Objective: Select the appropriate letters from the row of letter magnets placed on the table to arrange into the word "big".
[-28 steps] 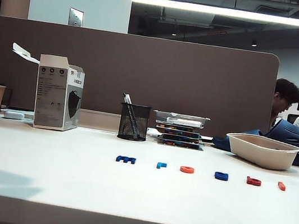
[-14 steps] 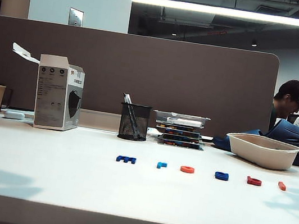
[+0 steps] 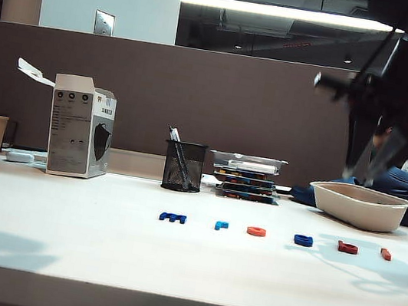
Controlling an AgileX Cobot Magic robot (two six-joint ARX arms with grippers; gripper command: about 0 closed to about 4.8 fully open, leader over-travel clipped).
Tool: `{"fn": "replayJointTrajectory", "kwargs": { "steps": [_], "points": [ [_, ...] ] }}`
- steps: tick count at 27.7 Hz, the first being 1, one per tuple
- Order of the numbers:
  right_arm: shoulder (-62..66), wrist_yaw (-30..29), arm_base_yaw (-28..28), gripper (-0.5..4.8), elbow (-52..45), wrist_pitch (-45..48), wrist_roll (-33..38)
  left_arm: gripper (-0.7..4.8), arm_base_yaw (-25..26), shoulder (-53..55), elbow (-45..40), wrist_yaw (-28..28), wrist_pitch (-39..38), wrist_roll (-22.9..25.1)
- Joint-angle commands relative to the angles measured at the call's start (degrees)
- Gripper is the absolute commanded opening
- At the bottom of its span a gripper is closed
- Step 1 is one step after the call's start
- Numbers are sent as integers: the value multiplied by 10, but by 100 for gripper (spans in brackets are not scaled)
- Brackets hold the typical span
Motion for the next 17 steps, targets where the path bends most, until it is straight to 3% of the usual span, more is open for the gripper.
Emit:
{"fn": "replayJointTrajectory", "kwargs": {
  "steps": [1,3,17],
  "points": [
    [34,17,0,199,2,9,3,-5,0,0,2,-4,3,4],
    [49,31,-1,244,3,10,5,-5,0,0,2,-3,3,4],
    [108,43,-3,242,6,86,16,-5,0,0,2,-3,3,4]
  ]
}}
